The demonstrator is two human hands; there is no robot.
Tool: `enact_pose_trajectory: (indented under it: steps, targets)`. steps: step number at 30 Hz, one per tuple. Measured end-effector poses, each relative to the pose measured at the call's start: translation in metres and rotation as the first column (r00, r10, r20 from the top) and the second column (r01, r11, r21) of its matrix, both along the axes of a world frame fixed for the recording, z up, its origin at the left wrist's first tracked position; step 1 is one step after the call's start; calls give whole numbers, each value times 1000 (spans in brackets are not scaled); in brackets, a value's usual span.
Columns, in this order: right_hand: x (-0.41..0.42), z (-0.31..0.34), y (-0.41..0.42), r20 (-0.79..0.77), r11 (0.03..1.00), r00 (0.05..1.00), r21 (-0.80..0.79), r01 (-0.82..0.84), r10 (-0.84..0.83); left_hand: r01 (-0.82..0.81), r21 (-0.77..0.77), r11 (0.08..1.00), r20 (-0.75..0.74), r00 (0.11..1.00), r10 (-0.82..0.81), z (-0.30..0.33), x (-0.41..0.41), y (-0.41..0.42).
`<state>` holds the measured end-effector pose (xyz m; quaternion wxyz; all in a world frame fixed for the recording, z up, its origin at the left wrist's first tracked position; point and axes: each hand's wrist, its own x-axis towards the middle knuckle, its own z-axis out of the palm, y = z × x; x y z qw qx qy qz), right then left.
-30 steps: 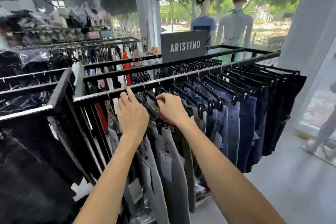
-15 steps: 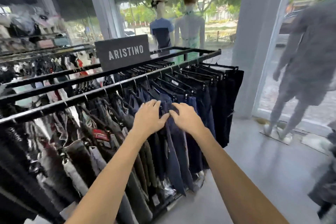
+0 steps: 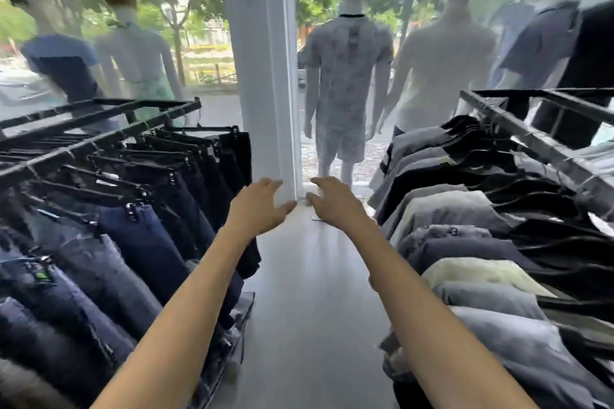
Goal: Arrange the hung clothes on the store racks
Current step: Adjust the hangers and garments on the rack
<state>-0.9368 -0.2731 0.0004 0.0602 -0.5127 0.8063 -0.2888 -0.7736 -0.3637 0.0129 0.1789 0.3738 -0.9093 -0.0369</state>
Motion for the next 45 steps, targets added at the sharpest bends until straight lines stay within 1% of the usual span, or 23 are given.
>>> enact_pose_trajectory:
  steps: [3, 5, 8, 11, 13, 17, 19, 26, 29, 32, 34, 37, 40, 41, 43, 45]
  targets:
    - [-45, 2, 32, -67, 986, 985, 50, 161, -158, 128, 7, 992, -15, 992, -127, 2, -59, 16]
    - [-68, 1, 53, -120, 957, 958, 102, 272, -259, 208, -6, 978, -13, 978, -208, 1, -91, 29]
    - [-91, -6, 84, -173, 875, 900, 218, 432, -401, 323, 9, 947, 3, 947, -323, -5, -129, 47]
    - [-104, -17, 109, -260, 787, 851, 329, 522, -456, 405, 36, 914, -3, 914, -405, -15, -158, 60]
    - [-106, -22, 116, -300, 765, 818, 301, 569, -490, 457, 58, 888, -15, 890, -456, -19, -173, 64]
    - [-104, -24, 110, -335, 738, 765, 233, 634, -551, 538, 81, 839, -23, 842, -538, -29, -191, 63]
    - [-104, -23, 105, -330, 702, 741, 252, 667, -585, 579, 83, 811, -6, 814, -581, -36, -198, 55]
    - [-98, -26, 89, -386, 548, 627, 304, 779, -677, 709, 85, 700, 34, 700, -713, -48, -215, 30]
    - [-92, -23, 83, -380, 511, 575, 265, 818, -724, 782, 77, 619, 15, 620, -785, -49, -219, 30]
    - [-82, -23, 90, -428, 441, 505, 244, 863, -750, 814, 110, 571, 4, 574, -819, -55, -224, 34]
    - [-76, -26, 103, -443, 407, 446, 187, 894, -778, 838, 124, 531, -26, 538, -843, -60, -227, 40]
    - [-64, -30, 119, -448, 363, 361, 83, 928, -818, 888, 155, 433, -109, 451, -886, -64, -233, 54]
    - [-45, -36, 132, -410, 286, 270, 22, 958, -871, 934, 140, 328, -178, 349, -920, -66, -230, 76]
    - [-39, -39, 136, -388, 258, 234, -8, 966, -891, 937, 146, 316, -183, 340, -923, -66, -228, 85]
    - [-28, -45, 143, -352, 213, 180, -56, 975, -918, 933, 171, 318, -203, 349, -915, -65, -224, 99]
    - [-21, -47, 151, -346, 208, 159, -109, 972, -925, 943, 141, 302, -238, 329, -914, -61, -222, 108]
